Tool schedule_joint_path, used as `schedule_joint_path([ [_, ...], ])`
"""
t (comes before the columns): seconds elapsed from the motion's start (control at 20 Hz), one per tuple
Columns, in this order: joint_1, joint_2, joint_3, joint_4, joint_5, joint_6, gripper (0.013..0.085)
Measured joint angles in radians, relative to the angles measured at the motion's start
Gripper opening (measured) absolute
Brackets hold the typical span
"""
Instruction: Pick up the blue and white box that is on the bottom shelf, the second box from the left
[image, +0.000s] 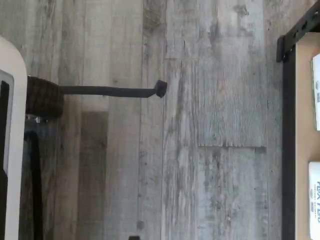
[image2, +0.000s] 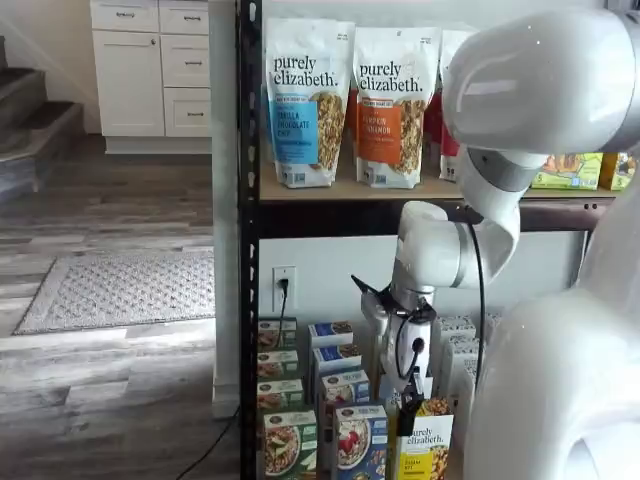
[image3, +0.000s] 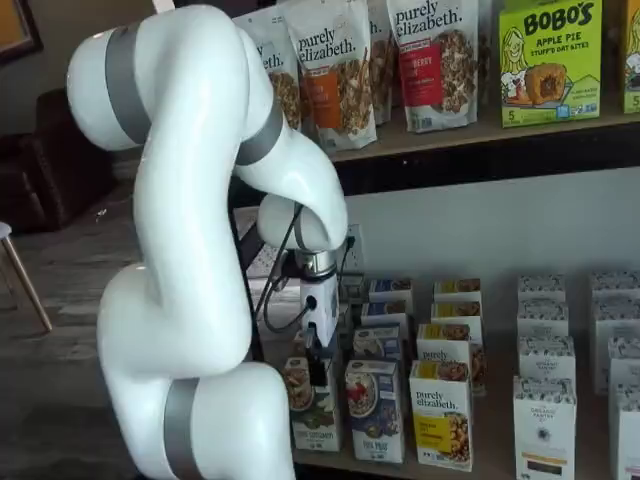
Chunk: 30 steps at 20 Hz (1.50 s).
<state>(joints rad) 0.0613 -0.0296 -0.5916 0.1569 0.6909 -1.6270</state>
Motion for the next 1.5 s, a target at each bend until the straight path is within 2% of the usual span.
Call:
schedule_joint_path([
  [0.1,0.002,0.020,-0.015,0.003,0.020,0.000,0.0850],
  [0.65,0.021,0.085,-0.019,0.030,-0.046,-0.011,0.0850],
  [1.05,0.034,0.105,0.008,0.123,-0.153,-0.085,0.0850],
  [1.5,0.043,0.128,0.016,0.220,-0.207,-0.167,0.0850],
])
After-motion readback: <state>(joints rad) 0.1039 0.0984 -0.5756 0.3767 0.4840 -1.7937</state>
